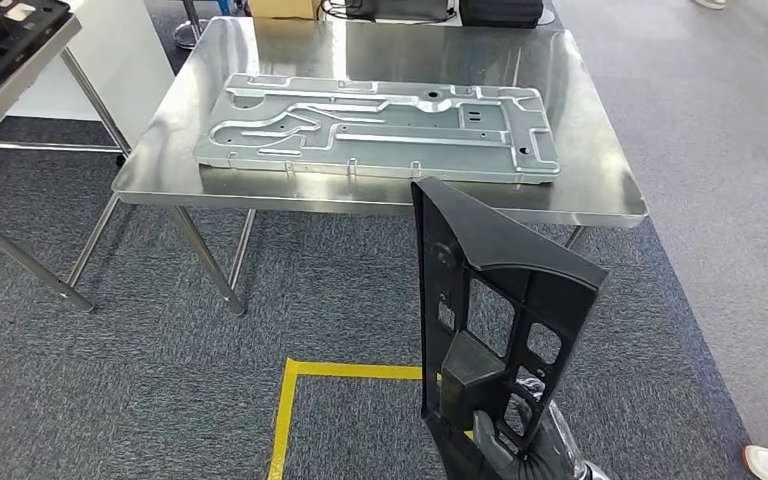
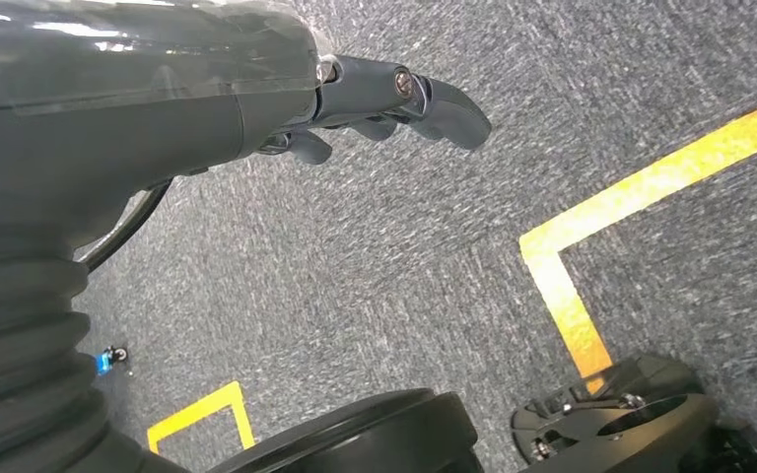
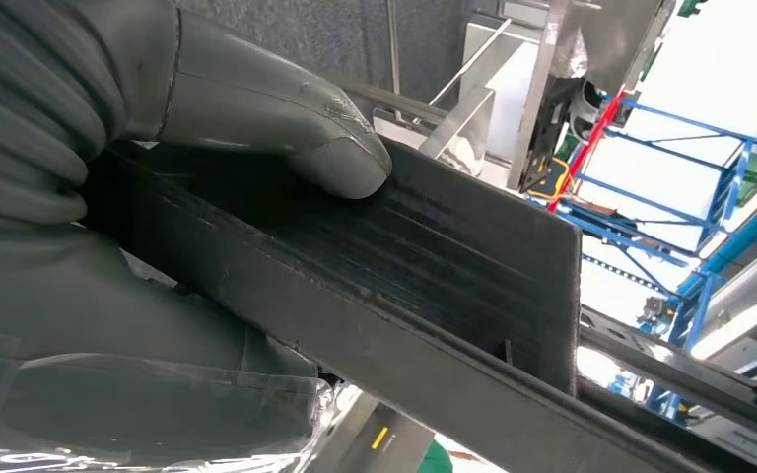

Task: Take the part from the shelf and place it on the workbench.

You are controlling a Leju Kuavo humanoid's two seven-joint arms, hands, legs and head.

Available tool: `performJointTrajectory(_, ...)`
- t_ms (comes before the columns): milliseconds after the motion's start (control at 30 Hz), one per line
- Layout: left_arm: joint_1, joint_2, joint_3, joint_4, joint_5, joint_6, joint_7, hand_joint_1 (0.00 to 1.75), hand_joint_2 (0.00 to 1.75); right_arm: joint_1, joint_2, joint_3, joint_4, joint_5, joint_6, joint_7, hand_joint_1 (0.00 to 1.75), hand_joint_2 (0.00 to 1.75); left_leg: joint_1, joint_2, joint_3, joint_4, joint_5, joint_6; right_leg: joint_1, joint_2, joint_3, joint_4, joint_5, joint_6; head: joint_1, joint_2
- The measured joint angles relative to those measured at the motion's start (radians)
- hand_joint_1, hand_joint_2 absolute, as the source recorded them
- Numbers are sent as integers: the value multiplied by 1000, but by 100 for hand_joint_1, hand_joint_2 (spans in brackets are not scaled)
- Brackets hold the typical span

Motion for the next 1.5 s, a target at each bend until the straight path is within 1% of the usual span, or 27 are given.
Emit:
performJointTrajectory(33,2,0,0,0,0,0,0,0,175,0,0,0,0,0,0,0,175,175,0,0,11,0,-10,-4,-1,-1,15,-65,56,-2,0,0)
performJointTrajectory(67,3,0,1,0,0,0,0,0,175,0,0,0,0,0,0,0,175,175,0,-1,21,1,-20,-9,2,-3,28,-119,92,-4,0,0)
performJointTrajectory(133,4,0,3,0,0,0,0,0,175,1,0,0,1,-1,0,0,175,175,-2,-1,35,2,-35,-21,8,-5,41,-168,124,-16,0,0)
performJointTrajectory(233,3,0,5,0,0,0,2,0,175,1,0,-1,0,-1,0,0,175,175,-2,0,46,25,-42,-41,8,-2,60,-173,116,-42,0,0)
performJointTrajectory(267,3,0,6,0,0,-1,2,0,175,-1,0,-1,-1,-1,0,1,175,175,-1,0,33,55,-48,-46,6,-2,70,-176,111,-49,-1,0)
performJointTrajectory(400,-8,0,7,-1,2,0,0,0,175,-3,-2,-1,-1,0,3,1,175,175,2,1,-95,269,-138,-58,8,-2,98,-179,86,-62,-1,0)
performJointTrajectory(433,-11,0,7,-1,3,0,0,0,175,-3,-2,-1,-1,0,4,1,175,175,3,1,-118,291,-145,-59,8,-2,107,-179,78,-62,-1,0)
performJointTrajectory(467,-13,0,7,-1,4,0,0,0,175,-3,-2,-1,-1,0,5,2,175,175,3,1,-125,279,-131,-59,9,-1,119,-179,69,-62,-1,0)
performJointTrajectory(567,-7,1,12,-1,5,0,0,0,175,-5,-2,-1,-1,4,11,3,175,175,-1,3,-95,117,-2,-46,10,2,155,-181,43,-57,-1,0)
performJointTrajectory(600,-5,1,16,-1,6,0,-1,0,175,-7,-2,-1,-1,6,14,4,175,175,-5,4,-89,74,22,-40,10,2,160,-183,37,-53,-1,0)
performJointTrajectory(633,-4,1,19,-1,7,0,-1,0,175,-10,-2,-1,0,10,18,7,175,175,-10,5,-88,50,36,-33,10,2,163,-186,33,-48,0,0)
performJointTrajectory(667,-5,1,22,-1,7,0,-2,0,175,-12,-2,-1,0,13,22,9,175,175,-12,6,-88,43,32,-27,10,2,168,-185,34,-41,0,0)
performJointTrajectory(767,-5,0,23,-1,7,0,-2,0,175,-22,-2,0,-1,16,26,12,175,175,-6,2,-55,13,37,-9,10,1,172,-159,31,-27,0,0)
performJointTrajectory(833,-4,0,24,-1,7,-1,-1,0,175,-27,0,0,-1,17,26,14,175,175,-2,1,-32,1,32,-2,7,1,130,-82,-4,-20,0,0)
performJointTrajectory(900,-2,0,24,-1,7,-2,0,0,175,-28,2,0,0,18,28,16,175,175,-1,0,-20,0,20,1,4,1,46,35,-49,-12,0,0)
performJointTrajectory(933,0,0,25,-1,7,-3,1,0,175,-27,2,0,0,20,30,17,175,175,-1,-1,-12,0,13,0,1,0,10,71,-52,-8,0,0)
performJointTrajectory(967,1,0,26,-1,8,-3,1,0,175,-27,2,0,0,21,33,17,175,175,0,-2,-2,0,4,-3,-1,0,-10,75,-36,-5,0,0)
performJointTrajectory(1000,2,0,27,-1,8,-4,1,0,175,-27,2,0,1,23,35,17,175,175,2,-4,11,0,-6,-6,-3,0,-12,42,1,-3,0,0)
performJointTrajectory(1067,6,0,29,-1,8,-4,2,0,175,-28,2,0,2,26,40,17,175,175,5,-5,41,1,-28,-15,-5,-1,12,-74,93,-2,0,0)
performJointTrajectory(1100,7,0,30,0,8,-5,2,0,175,-29,2,0,3,27,43,17,175,175,5,-5,50,2,-38,-22,-3,-2,23,-119,114,-6,0,0)
performJointTrajectory(1133,8,0,31,0,9,-4,2,0,175,-29,2,0,4,29,46,16,175,175,4,-4,55,3,-48,-29,0,-3,28,-143,127,-12,1,0)
performJointTrajectory(1233,8,0,39,0,11,-1,-1,0,175,-34,2,-1,5,33,56,14,175,175,3,-3,61,16,-59,-47,3,-3,36,-151,121,-37,2,0)
performJointTrajectory(1300,7,0,46,0,13,0,-4,0,175,-40,1,-1,5,34,60,13,175,175,5,-3,33,79,-62,-54,1,-3,53,-160,113,-50,1,0)
performJointTrajectory(1400,-1,0,49,0,18,1,-9,0,175,-45,1,-1,5,36,64,12,175,175,6,-3,-79,252,-120,-65,2,-5,75,-166,96,-61,1,0)
performJointTrajectory(1433,-5,0,49,0,19,0,-10,0,175,-46,1,-1,6,38,67,11,175,175,6,-3,-109,286,-134,-67,2,-5,83,-166,89,-61,1,0)
performJointTrajectory(1467,-8,0,50,0,20,-1,-10,0,175,-47,1,-1,6,42,73,9,175,175,6,-3,-126,292,-129,-67,3,-4,92,-166,82,-62,1,0)
performJointTrajectory(1500,-9,0,51,0,21,-2,-9,0,175,-49,1,-1,6,46,80,6,175,175,6,-3,-127,265,-100,-65,4,-2,103,-166,75,-62,1,0)
